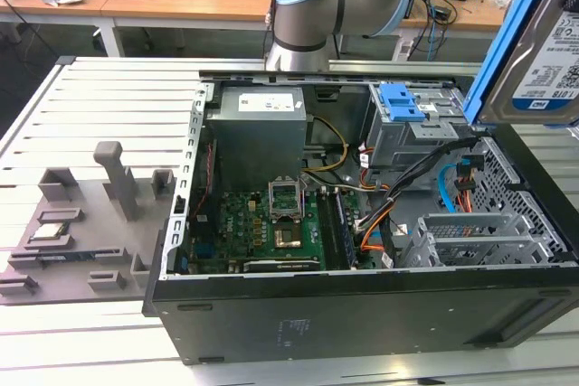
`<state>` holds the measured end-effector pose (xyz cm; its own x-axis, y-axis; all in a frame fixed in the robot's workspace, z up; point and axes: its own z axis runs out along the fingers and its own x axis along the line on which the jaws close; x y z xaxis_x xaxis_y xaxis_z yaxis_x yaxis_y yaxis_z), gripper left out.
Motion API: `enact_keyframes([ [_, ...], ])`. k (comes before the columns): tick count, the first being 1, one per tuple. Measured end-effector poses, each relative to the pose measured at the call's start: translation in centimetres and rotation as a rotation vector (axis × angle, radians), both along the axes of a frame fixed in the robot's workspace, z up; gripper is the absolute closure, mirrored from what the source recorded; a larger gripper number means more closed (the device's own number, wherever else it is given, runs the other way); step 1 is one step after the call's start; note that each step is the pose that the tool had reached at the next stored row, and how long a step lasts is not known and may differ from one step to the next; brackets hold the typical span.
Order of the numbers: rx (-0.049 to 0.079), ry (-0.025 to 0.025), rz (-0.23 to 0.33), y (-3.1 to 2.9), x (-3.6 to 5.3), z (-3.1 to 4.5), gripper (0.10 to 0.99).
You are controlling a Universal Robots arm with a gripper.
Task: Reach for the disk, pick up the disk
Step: 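Pick up the disk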
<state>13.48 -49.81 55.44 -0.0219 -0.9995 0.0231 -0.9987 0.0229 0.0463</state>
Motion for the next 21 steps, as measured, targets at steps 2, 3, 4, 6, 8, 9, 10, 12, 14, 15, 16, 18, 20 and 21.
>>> enact_keyframes([
  [2, 0.0, 0.0, 0.0, -0.39, 0.0, 0.0, 0.722],
  [3, 0.0, 0.0, 0.0, -0.75, 0.0, -0.01, 0.722],
  [4, 0.0, 0.0, 0.0, -1.03, 0.0, -0.01, 0.722],
  [6, 0.0, 0.0, 0.0, -1.71, 0.01, -0.01, 0.722],
  [8, 0.0, 0.0, 0.0, -2.26, 0.01, -0.02, 0.722],
  [9, 0.0, 0.0, 0.0, -3.63, 0.01, -0.03, 0.722],
  [10, 0.0, 0.0, 0.0, -4.38, 0.01, -0.05, 0.722],
  [12, 0.001, 0.0, 0.0, -5.12, 0.01, -0.3, 0.722],
  [14, 0.001, 0.0, 0.0, -5.14, 0.01, -0.84, 0.722],
  [15, 0.001, 0.0, 0.0, -5.14, 0.01, -1.02, 0.722],
  [16, 0.001, 0.0, 0.0, -5.14, 0.01, -1.24, 0.722],
  [18, 0.001, 0.0, 0.0, -5.14, 0.01, -1.62, 0.722],
  [20, 0.001, 0.0, 0.0, -5.14, 0.01, -1.96, 0.722],
  [21, 0.001, 0.0, 0.0, -5.14, 0.01, -2.1, 0.722],
])
